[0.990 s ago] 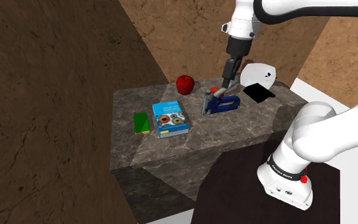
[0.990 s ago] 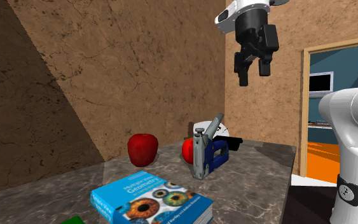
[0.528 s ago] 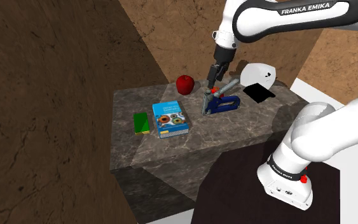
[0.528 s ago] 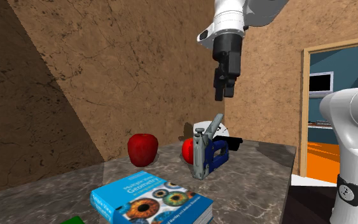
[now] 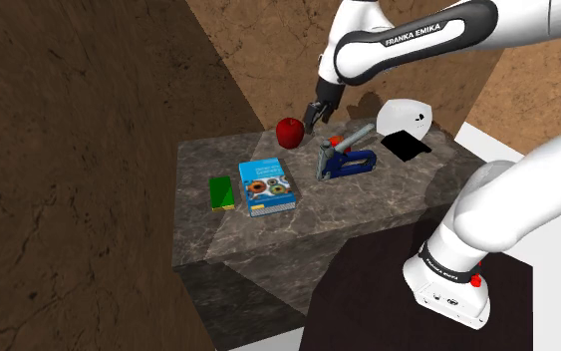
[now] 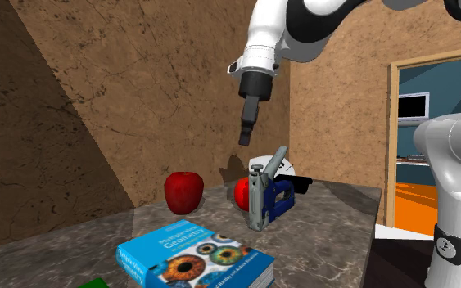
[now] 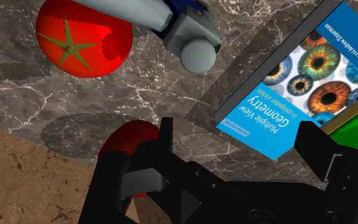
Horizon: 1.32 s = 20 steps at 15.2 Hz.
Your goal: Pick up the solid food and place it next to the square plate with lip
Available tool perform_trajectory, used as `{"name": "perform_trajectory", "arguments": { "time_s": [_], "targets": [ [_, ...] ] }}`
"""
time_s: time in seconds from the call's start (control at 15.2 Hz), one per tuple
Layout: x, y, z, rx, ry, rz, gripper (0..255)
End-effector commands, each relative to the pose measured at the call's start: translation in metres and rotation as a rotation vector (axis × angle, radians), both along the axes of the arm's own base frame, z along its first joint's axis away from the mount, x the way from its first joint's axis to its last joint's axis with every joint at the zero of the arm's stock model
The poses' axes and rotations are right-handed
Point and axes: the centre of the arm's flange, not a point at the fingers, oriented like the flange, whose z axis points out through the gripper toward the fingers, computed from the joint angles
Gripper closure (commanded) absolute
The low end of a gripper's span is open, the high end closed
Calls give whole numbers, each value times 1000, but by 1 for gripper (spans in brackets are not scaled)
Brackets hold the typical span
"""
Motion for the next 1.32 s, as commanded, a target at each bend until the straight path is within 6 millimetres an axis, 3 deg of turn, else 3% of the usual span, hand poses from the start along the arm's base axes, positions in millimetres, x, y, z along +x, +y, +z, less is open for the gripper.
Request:
{"name": "perform_trajectory", "arguments": {
  "time_s": [0.0,0.79,1.25],
  "targets": [
    [18,-7,-8,-12,-31,-26,0],
    [120,-81,-49,-83,-198,-184,0],
    [138,-90,-79,-87,-207,-192,0]
  ]
}}
